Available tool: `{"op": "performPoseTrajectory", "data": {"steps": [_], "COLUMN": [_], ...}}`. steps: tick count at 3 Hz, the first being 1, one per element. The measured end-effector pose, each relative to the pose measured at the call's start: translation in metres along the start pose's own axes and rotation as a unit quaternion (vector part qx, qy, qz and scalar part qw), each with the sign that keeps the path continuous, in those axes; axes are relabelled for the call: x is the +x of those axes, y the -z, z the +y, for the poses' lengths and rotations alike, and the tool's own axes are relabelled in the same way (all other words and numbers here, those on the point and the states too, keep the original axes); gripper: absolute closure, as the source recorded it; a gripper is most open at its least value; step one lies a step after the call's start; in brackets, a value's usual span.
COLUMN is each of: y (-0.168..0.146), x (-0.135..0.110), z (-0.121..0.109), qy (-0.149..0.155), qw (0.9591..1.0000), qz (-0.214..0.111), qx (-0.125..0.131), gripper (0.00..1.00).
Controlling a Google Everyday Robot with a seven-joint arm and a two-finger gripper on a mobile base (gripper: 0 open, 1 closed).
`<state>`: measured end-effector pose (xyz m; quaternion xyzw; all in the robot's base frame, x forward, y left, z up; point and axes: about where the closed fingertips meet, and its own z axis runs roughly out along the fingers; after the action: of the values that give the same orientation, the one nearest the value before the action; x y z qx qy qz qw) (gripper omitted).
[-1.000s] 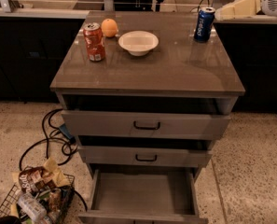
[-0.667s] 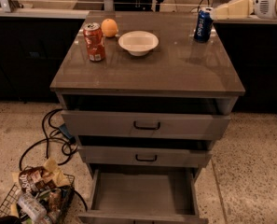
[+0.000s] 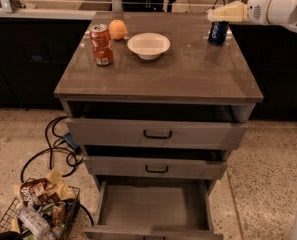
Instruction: Place pepsi can into bottom drawer
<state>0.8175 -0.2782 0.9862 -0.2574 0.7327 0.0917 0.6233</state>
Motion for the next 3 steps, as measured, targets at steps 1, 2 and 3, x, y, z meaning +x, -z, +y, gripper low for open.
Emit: {"op": "performPoseTrajectory", "data": {"steps": [1, 2, 3], "y": [-0.030, -0.052, -0.070], "x": [0.024, 0.051, 0.073], "z": [-0.006, -0.016, -0.025], "qy": [-0.022, -0.053, -0.081], "qw": [0.9997, 0.9982, 0.9965], "qz": [0.014, 0.026, 0.018], "qx": [0.001, 0.008, 0.009], "gripper": [0.00, 0.00, 0.00]}}
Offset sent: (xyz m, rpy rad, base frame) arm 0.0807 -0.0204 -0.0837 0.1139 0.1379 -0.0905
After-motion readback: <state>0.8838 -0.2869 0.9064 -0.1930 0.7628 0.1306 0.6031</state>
